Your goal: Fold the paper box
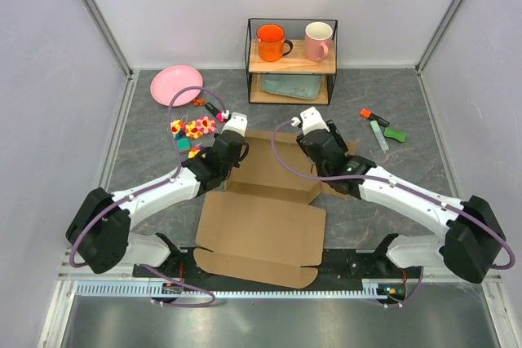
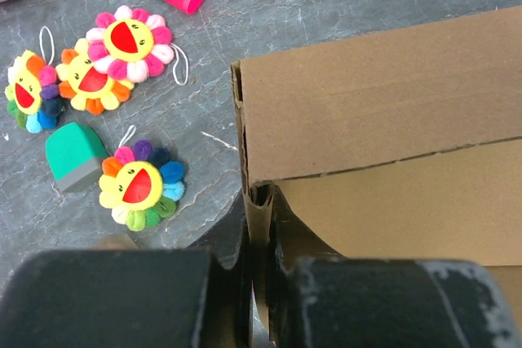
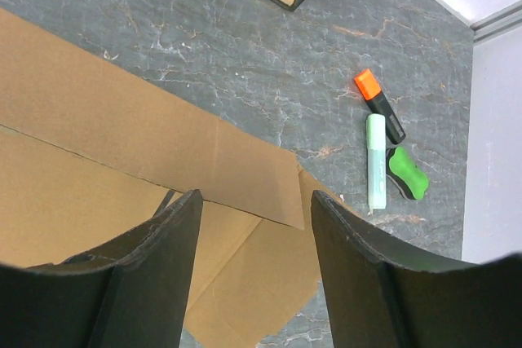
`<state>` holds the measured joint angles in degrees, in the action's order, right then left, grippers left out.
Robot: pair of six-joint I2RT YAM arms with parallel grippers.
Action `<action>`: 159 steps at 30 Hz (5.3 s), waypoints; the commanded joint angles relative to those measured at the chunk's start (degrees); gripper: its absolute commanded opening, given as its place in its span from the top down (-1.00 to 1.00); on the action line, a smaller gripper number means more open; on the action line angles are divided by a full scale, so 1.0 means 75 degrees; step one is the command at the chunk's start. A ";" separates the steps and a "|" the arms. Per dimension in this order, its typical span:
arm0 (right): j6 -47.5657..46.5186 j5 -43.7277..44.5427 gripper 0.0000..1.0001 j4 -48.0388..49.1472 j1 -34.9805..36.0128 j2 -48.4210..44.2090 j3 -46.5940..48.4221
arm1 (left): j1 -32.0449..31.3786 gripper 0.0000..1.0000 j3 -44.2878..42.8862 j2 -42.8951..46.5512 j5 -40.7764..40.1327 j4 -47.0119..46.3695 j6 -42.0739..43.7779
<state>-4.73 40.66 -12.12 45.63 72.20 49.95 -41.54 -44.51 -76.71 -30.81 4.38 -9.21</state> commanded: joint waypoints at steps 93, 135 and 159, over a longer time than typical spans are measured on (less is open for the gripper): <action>0.3746 -0.1379 1.00 -0.2347 0.0315 0.1331 0.1954 | 0.1285 0.96 0.0238 0.0487 0.1647 -0.0172 -0.0797; 0.4744 0.0344 -0.68 0.0174 -0.0938 -0.2538 -0.1750 | 0.1249 0.96 0.1212 0.0876 0.1178 -0.2155 -0.0869; 0.4521 -0.3205 0.38 0.2531 -0.2193 -0.2477 -0.3074 | 0.1249 0.96 0.1177 0.0771 0.1471 -0.2295 -0.0869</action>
<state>28.86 23.07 3.51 29.36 57.28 27.24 -32.23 -33.82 -70.54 -20.67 -10.92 -15.59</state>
